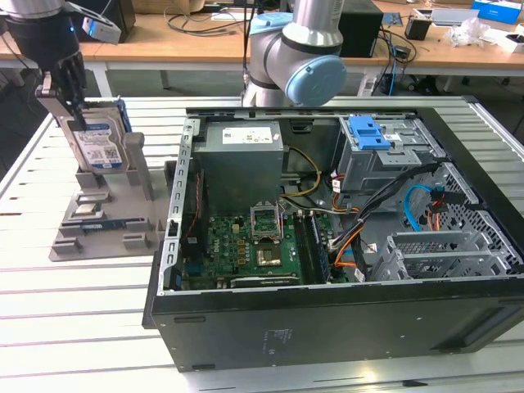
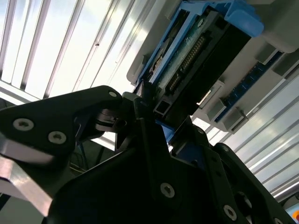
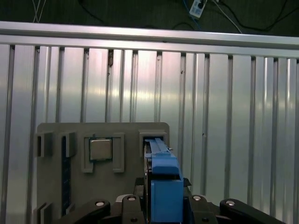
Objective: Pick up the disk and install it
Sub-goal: 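Pick up the disk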
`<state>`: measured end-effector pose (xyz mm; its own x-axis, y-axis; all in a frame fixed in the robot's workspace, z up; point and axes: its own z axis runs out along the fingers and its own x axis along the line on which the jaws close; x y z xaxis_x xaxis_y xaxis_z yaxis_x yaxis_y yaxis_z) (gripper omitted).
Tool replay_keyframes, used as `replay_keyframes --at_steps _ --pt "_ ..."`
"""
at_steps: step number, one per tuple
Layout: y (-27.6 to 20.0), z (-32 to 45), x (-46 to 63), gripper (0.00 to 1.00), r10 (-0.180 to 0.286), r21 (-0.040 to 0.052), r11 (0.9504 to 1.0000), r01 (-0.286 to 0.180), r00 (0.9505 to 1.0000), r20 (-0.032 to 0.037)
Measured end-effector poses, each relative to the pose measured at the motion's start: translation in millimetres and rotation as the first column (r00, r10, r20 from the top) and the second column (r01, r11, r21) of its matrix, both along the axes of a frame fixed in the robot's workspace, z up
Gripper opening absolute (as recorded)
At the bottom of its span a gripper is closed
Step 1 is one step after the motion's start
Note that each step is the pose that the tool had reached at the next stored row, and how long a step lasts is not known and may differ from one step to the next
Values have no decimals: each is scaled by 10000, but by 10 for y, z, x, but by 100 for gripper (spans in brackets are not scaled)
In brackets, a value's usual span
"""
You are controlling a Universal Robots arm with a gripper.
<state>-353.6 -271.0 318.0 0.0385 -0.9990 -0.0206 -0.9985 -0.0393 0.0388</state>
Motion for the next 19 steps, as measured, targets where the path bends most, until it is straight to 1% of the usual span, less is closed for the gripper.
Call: replay_keyframes --at_steps 8,9,11,14,16,19 --pt "3 118 0 37 0 1 10000 0 10000 -1" --pt "3 143 0 37 0 1 10000 0 10000 0" --pt "4 162 0 37 0 1 10000 0 10000 0" --pt "6 205 0 37 0 2 10000 0 10000 0" --pt "8 247 0 37 0 1 10000 0 10000 0" --pt "10 283 0 37 0 1 10000 0 10000 -1"
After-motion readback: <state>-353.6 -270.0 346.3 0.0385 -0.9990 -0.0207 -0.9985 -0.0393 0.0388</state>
